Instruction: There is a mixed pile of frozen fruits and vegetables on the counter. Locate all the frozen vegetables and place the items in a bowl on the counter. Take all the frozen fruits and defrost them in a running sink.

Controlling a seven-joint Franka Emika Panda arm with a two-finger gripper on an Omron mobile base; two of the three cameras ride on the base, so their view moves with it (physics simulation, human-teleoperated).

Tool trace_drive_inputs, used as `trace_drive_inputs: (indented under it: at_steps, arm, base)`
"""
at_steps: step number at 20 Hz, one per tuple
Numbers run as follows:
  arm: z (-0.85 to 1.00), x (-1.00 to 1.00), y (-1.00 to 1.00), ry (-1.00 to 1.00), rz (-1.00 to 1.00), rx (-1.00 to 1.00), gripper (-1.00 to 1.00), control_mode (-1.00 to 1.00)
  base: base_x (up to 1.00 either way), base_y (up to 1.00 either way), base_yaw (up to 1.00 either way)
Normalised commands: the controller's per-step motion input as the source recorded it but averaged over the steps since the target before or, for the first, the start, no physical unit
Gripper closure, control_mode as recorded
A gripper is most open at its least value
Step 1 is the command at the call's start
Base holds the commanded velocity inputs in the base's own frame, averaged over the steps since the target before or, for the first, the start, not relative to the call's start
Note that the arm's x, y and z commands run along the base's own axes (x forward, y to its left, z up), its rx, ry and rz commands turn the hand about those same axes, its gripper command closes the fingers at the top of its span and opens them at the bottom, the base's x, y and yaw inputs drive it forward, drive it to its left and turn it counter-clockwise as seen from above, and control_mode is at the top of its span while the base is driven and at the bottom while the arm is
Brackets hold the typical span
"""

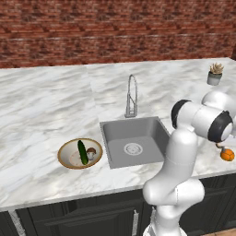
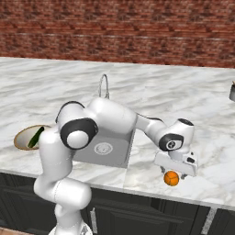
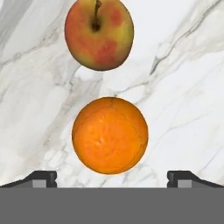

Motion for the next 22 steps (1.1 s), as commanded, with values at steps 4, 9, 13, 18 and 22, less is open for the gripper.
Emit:
trace_drive_inputs:
  at_steps: [4, 9, 13, 18, 22]
  arm:
    - [-0.04, 0.19, 0.0, -0.02, 0.0, 0.05, -1.0, -1.0]
    - [-0.22, 0.0, -0.05, 0.04, 0.0, 0.02, -1.0, -1.0]
    - [-0.25, -0.01, 0.0, 0.03, 0.0, 0.0, -1.0, -1.0]
    - [-0.13, 0.0, 0.06, 0.0, 0.0, 0.01, -1.0, -1.0]
    - [-0.14, 0.0, 0.11, 0.0, 0.0, 0.01, 1.0, -1.0]
  base:
    - [0.0, 0.0, 0.0]
    - [0.0, 0.0, 0.0]
    - [0.0, 0.0, 0.0]
    - [0.0, 0.0, 0.0]
    - [0.0, 0.0, 0.0]
